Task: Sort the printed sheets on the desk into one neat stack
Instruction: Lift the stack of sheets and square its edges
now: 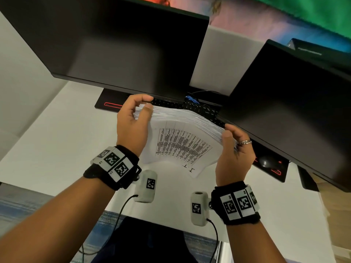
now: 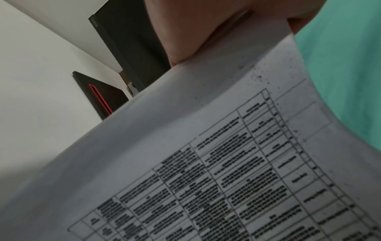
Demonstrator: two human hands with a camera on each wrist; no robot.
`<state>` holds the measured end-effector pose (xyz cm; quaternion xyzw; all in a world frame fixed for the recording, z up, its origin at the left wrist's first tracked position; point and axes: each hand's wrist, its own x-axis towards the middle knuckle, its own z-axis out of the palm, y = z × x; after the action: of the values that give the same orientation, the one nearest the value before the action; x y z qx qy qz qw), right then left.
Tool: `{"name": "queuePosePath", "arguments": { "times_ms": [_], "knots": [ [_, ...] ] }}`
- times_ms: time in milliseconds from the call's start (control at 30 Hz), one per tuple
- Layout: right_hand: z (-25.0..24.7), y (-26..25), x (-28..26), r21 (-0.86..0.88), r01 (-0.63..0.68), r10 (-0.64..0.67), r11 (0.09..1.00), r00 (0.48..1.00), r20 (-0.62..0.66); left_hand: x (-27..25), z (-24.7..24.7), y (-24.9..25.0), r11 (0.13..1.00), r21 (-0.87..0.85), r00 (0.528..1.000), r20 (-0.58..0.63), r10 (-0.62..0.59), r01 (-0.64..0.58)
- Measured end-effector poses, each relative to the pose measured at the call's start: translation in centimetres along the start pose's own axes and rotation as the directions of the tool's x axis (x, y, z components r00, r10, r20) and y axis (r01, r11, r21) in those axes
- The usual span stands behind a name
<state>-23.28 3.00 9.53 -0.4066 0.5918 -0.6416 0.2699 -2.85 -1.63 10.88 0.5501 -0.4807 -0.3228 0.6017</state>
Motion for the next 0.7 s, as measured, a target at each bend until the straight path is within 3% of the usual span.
{"name": "queuePosePath", "arguments": {
  "times_ms": [133,233,300,400,467,533,633,700],
  "knots": [
    [-1.1,-0.3,0.4,-0.084,0.084,-0.069,0.993,0.983,0.170,0.2,-1.9,-1.2,0.999,-0.005,0.964,0.263,-0.031,0.033],
    [-2.0,-1.1,1.8,-0.334,0.296,-0.208,0.895,0.939,0.274,0.0,-2.3,-1.1,0.982,0.151,0.946,0.285,-0.155,0.115],
    [-2.3,-2.5,3.1,-0.485,0.379,-0.218,0.788,0.909,0.355,0.5,-2.0,-0.2,0.977,0.211,0.958,0.274,-0.085,0.027],
    [-0.7,-5.1,4.0,-0.636,0.434,-0.059,0.638,0.851,0.522,1.8,-1.6,3.1,0.943,0.260,0.928,0.356,0.107,-0.208],
    [1.2,-6.0,3.9,-0.583,0.445,0.002,0.680,0.793,0.609,2.5,-1.5,5.5,0.877,0.296,0.852,0.482,0.205,-0.379],
    [3.0,-6.0,3.5,-0.517,0.402,0.017,0.756,0.777,0.629,3.1,-1.2,6.9,0.794,0.322,0.777,0.567,0.275,-0.516],
    [3.6,-5.0,3.6,-0.478,0.324,0.023,0.816,0.809,0.587,4.0,-1.9,6.5,0.726,0.389,0.785,0.521,0.334,-0.567],
    [2.8,-4.0,4.1,-0.411,0.142,0.109,0.900,0.842,0.529,4.2,-3.8,4.2,0.568,0.588,0.816,0.373,0.441,-0.575]
  ]
}}
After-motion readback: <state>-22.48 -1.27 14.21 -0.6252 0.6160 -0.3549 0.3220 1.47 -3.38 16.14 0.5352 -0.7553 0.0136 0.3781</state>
